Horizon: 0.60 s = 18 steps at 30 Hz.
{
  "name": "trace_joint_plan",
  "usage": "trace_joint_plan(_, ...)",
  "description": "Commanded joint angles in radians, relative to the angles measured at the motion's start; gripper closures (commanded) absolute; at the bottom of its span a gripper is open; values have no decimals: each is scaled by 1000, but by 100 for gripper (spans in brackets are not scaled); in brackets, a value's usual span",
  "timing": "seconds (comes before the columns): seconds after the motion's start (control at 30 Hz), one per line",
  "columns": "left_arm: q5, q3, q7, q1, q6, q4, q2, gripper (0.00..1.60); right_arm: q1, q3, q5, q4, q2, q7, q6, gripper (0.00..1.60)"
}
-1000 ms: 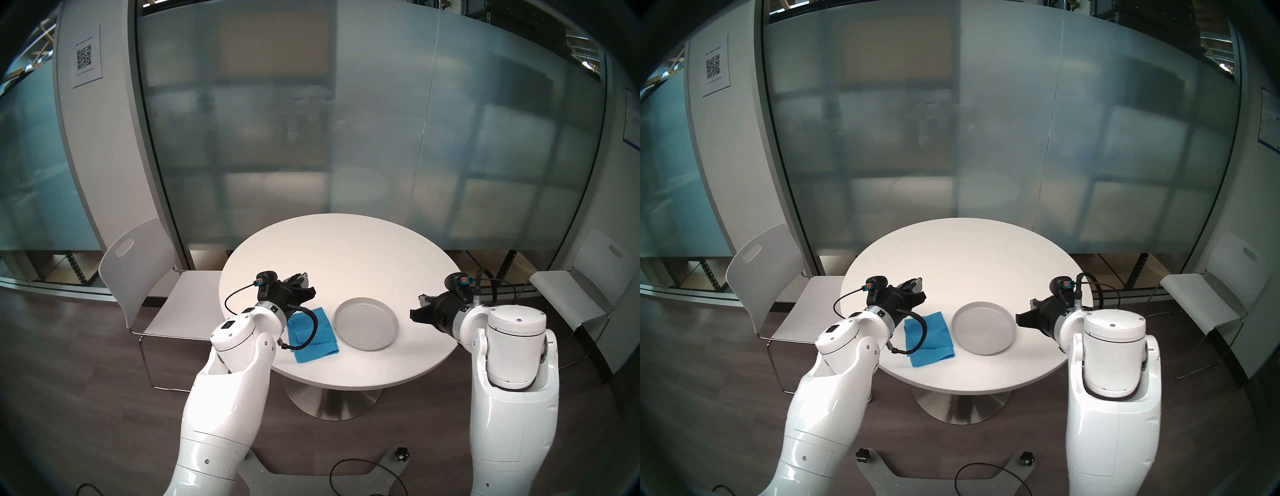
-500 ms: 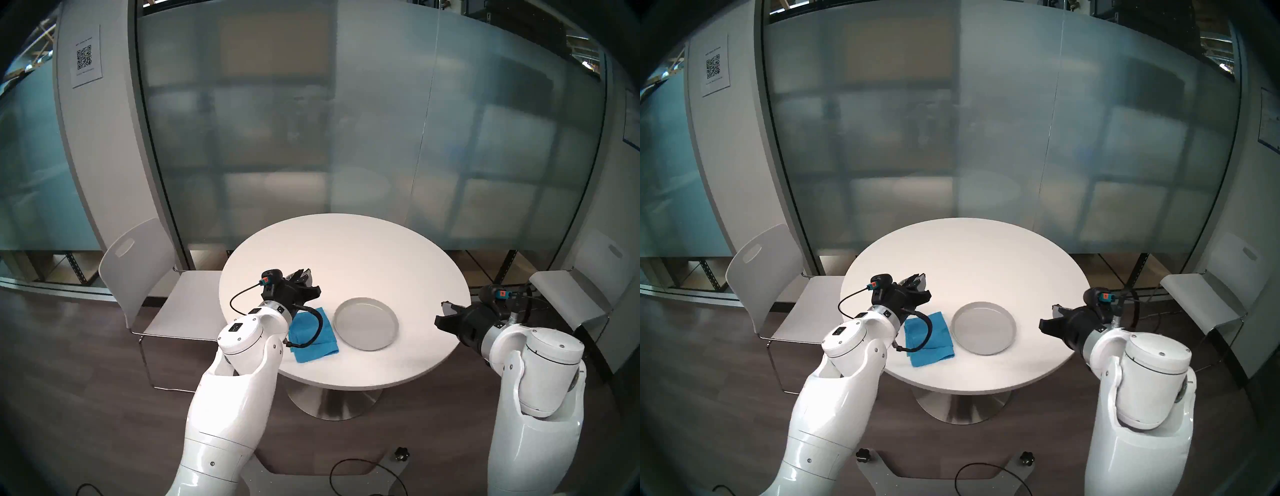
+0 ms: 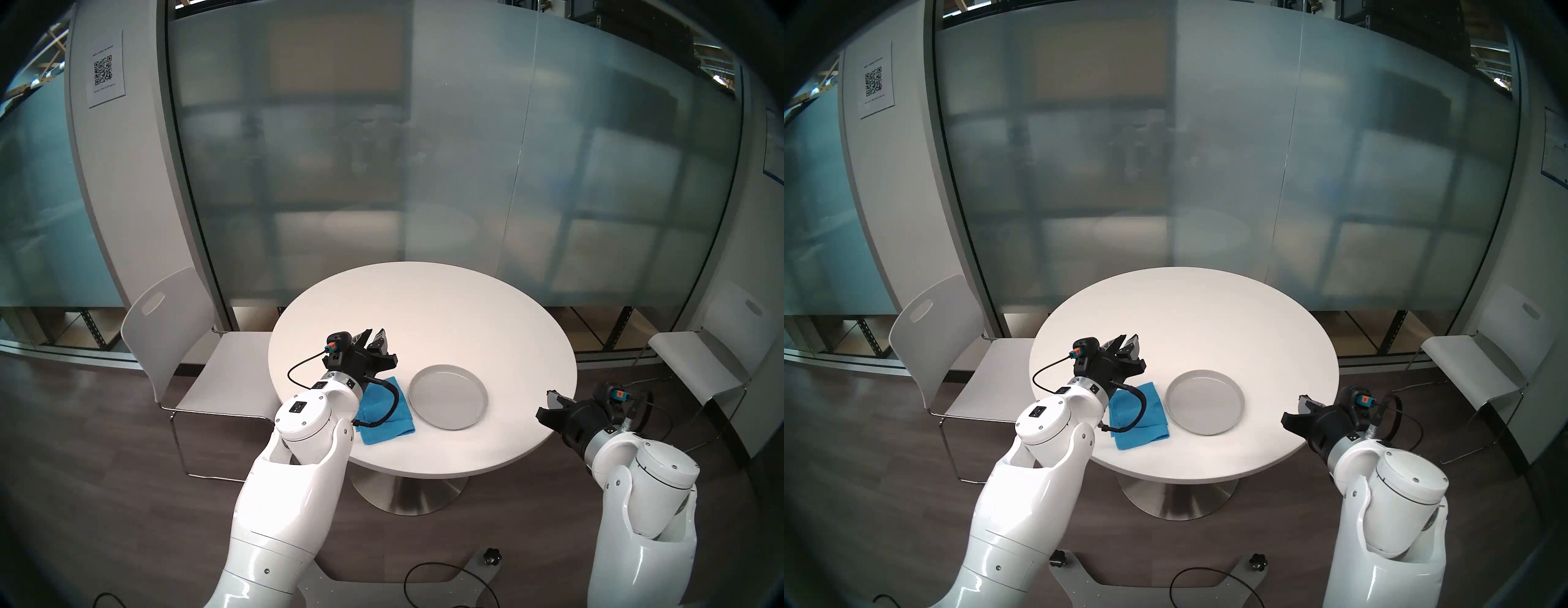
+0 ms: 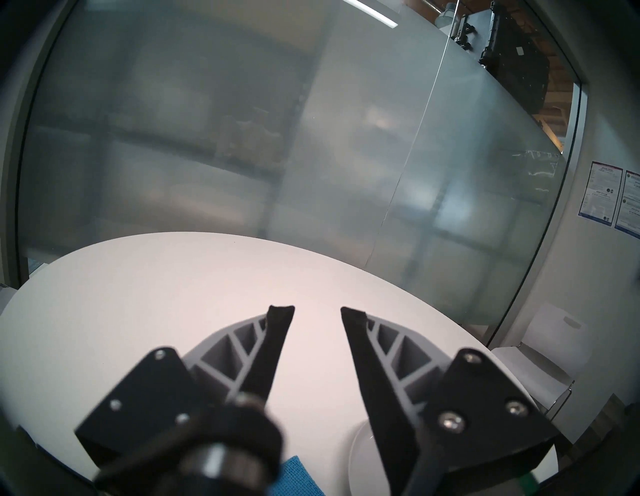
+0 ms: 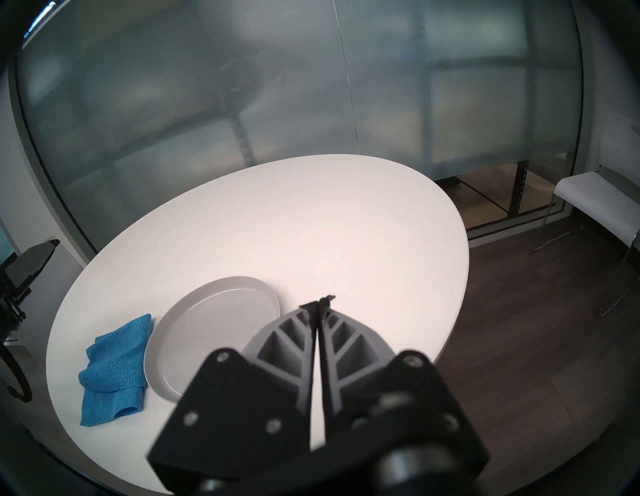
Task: Fold the napkin in half twice and place it beside the plate
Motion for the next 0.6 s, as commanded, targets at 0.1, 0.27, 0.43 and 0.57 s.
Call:
trace_joint_plan(0.1,-9,-1,-8,-6,-29,-9,-2,57,13,-55,8,43,8,-19,-167,116)
trace_joint_plan(0.27,-13,-2,-9,-2,-30,-11,-1,53,14,-68,6,55,11,-44,-190,108)
trace_joint_plan(0.43,-17,-1,-15,0,-25,-16,1,13,10,-73,14,58,11,-59,-205,3)
trace_joint_plan(0.57,-22,3,-22,3,-19,-21,4,0,10,-75,15,59,12,-63,-209,3)
